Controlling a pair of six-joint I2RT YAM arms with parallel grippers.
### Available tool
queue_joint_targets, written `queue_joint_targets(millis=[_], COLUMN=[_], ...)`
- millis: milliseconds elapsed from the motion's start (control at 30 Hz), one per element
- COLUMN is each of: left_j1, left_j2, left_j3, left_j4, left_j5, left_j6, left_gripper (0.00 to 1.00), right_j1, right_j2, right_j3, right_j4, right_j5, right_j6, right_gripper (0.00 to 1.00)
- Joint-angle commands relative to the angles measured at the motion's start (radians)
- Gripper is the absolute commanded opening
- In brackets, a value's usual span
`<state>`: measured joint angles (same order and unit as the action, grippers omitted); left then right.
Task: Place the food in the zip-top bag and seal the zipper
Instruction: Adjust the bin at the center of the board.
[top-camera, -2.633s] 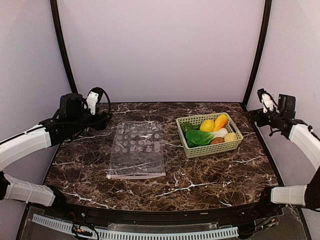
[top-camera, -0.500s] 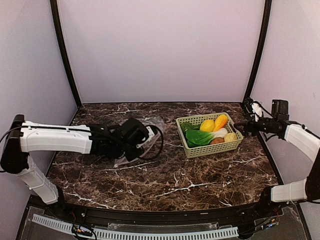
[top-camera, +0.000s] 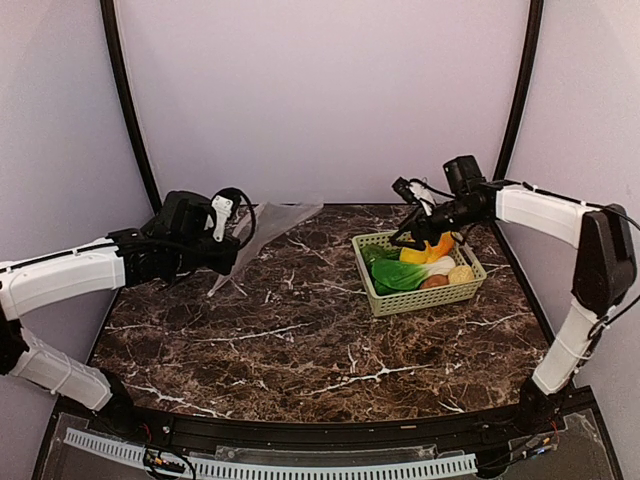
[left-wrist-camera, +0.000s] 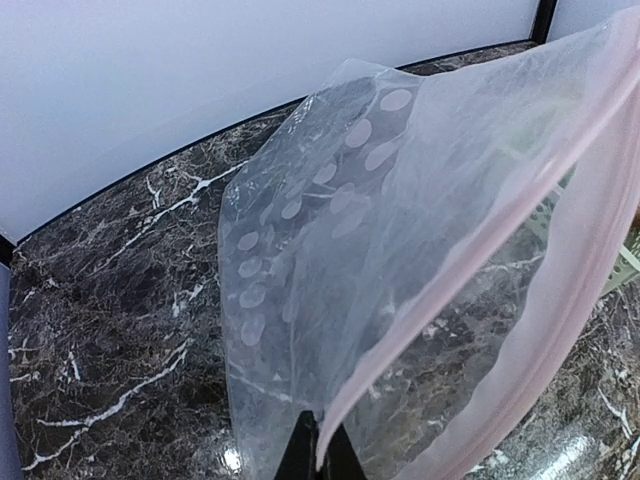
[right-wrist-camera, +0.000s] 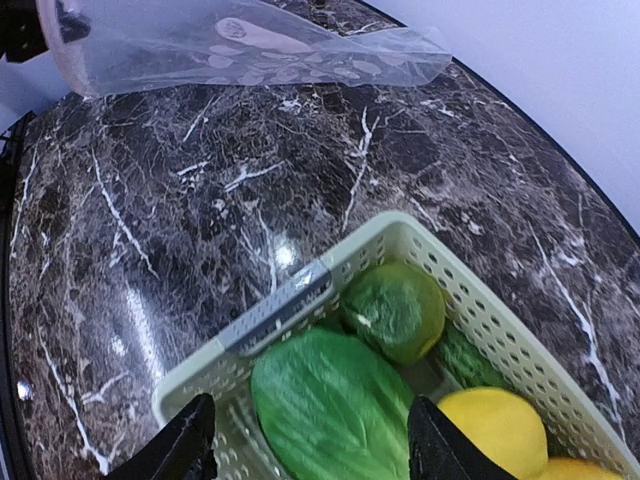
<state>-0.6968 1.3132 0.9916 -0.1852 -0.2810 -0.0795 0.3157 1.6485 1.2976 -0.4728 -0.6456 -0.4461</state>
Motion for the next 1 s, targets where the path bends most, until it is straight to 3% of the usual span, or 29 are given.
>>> queue_joint_targets(millis=[0, 200, 400, 500, 667, 967], left_j1=[0.001, 0.005, 0.005, 0.005, 0.005, 0.005], left_j2=[-0.201, -0.327, -0.320, -0.320, -0.324, -0.306], left_j3=[-0.101, -0.166, -0.162, -0.164, -0.163, -0.157], left_j4=[0.152, 0.226, 0.221, 0.222, 0.221, 0.217], left_j5=[-0.020, -0.124, -0.132, -0.126, -0.132, -0.121], left_j6=[-0.015, 0.042, 0.073, 0.096, 0.093, 0.088], left_gripper=[0.01, 0.01, 0.01, 0.01, 0.01, 0.01], right_j1=[0.084, 0.170, 0.238, 0.289, 0.392, 0.554], right_j2=[0.205, 0.380, 0.464, 0.444, 0.370, 0.135], right_j3=[0.187, 0.366, 0.446, 0.400, 0.268, -0.033], right_j4=[-0.144, -0.214, -0.299, -0.312, -0.314, -0.361], right_j5=[0.055, 0.138, 0.197, 0.220, 0.260, 0.275], right_j6=[0.100, 0.119, 0.091, 0.046, -0.044, -0.175], right_gripper=[0.65, 0.68, 0.65, 0.60, 0.42, 0.37])
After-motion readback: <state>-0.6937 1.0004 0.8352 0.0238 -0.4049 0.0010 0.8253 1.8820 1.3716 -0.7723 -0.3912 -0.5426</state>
